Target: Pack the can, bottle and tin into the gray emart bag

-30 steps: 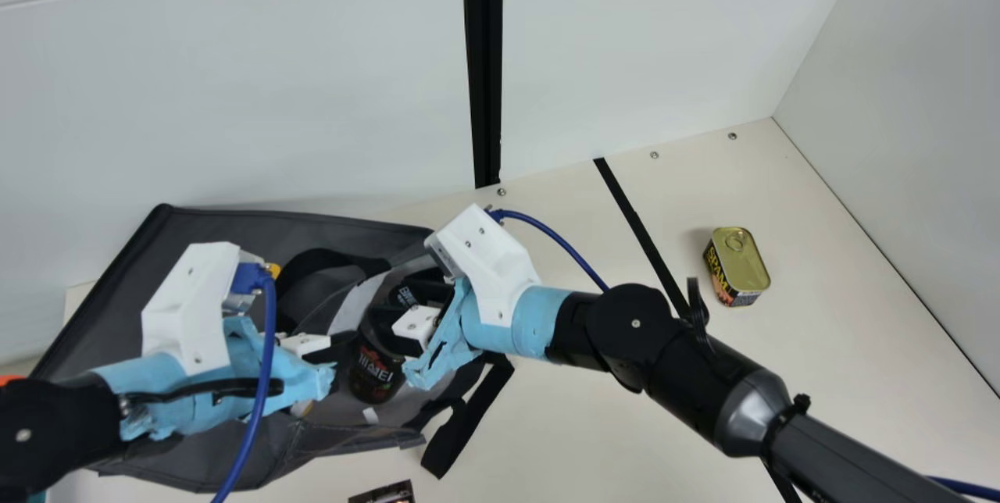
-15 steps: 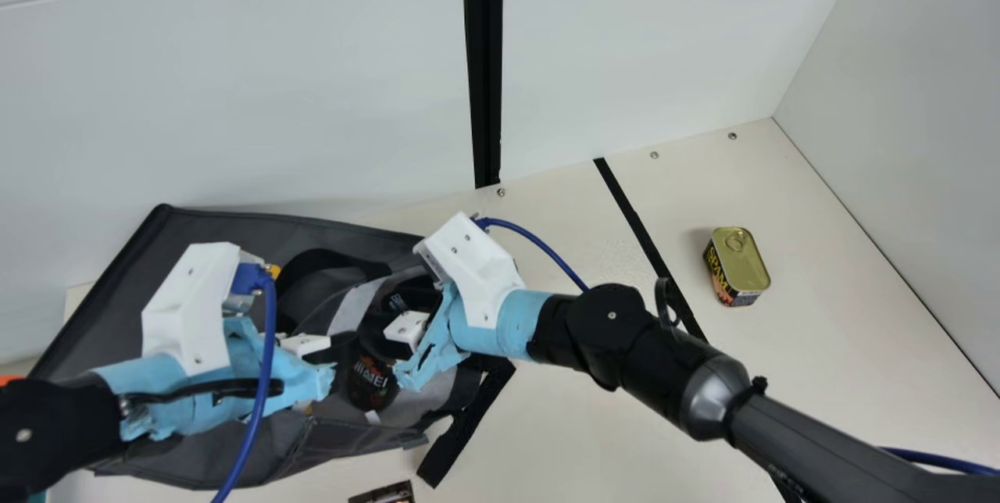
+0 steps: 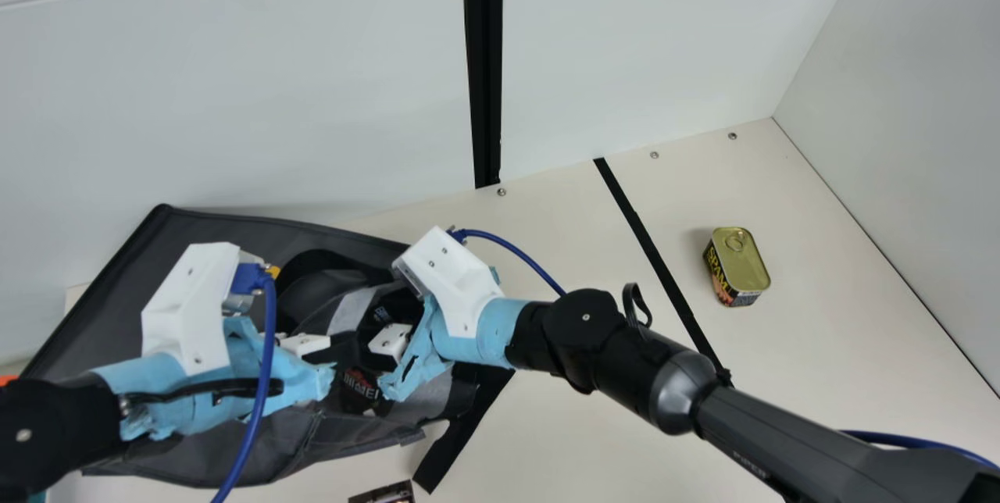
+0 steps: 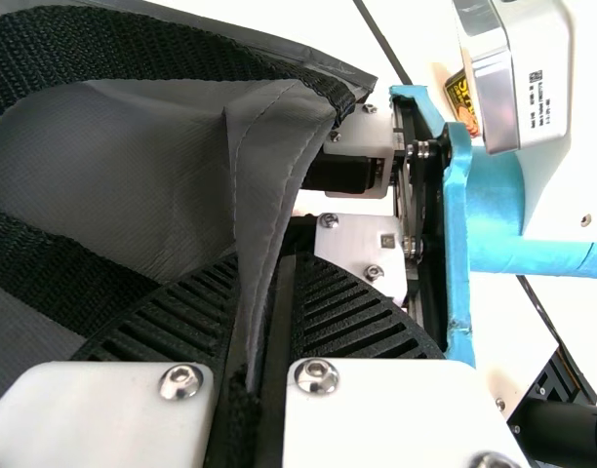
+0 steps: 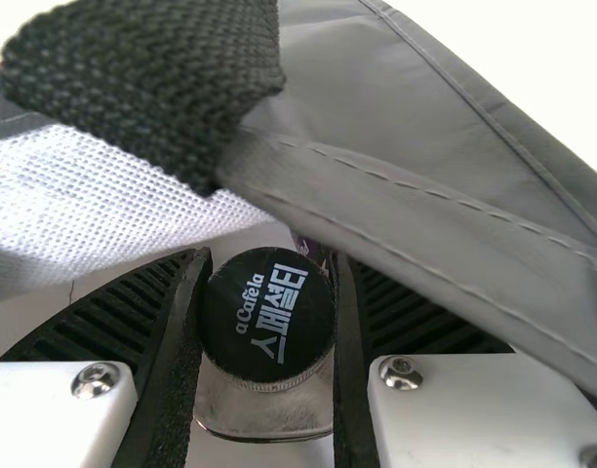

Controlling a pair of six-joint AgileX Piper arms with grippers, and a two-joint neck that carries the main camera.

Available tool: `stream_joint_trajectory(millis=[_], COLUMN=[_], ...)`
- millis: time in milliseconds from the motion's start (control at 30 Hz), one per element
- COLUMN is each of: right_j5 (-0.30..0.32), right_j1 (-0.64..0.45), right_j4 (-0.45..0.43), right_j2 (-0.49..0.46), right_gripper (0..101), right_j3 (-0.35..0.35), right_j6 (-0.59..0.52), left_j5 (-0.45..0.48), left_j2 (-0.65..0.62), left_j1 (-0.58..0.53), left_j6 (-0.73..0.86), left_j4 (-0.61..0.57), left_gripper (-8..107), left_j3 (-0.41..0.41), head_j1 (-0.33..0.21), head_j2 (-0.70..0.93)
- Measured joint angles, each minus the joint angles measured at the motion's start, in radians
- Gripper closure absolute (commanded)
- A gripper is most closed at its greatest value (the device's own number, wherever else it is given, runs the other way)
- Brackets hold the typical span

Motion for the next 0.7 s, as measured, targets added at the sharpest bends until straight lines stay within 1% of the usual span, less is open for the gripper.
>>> stream_joint_trajectory(millis=[367, 700], right_j5=[-0.003, 0.003], right_j1=[0.013, 0.018], right_j4=[0.014, -0.037], right_j2=[0.017, 0.020], right_gripper=[61, 28], right_j3=[-0.006, -0.005], right_j6=[-0.038, -0.022], left_j5=[0.000, 0.000], left_j2=[0.000, 0.000], left_j1=[0.000, 0.000], left_j6=[0.000, 0.000], left_j4=[0.000, 0.000], left_gripper=[89, 89], left_j3=[0.000, 0.000], head_j1=[0.000, 0.000], head_j2=[0.000, 0.000])
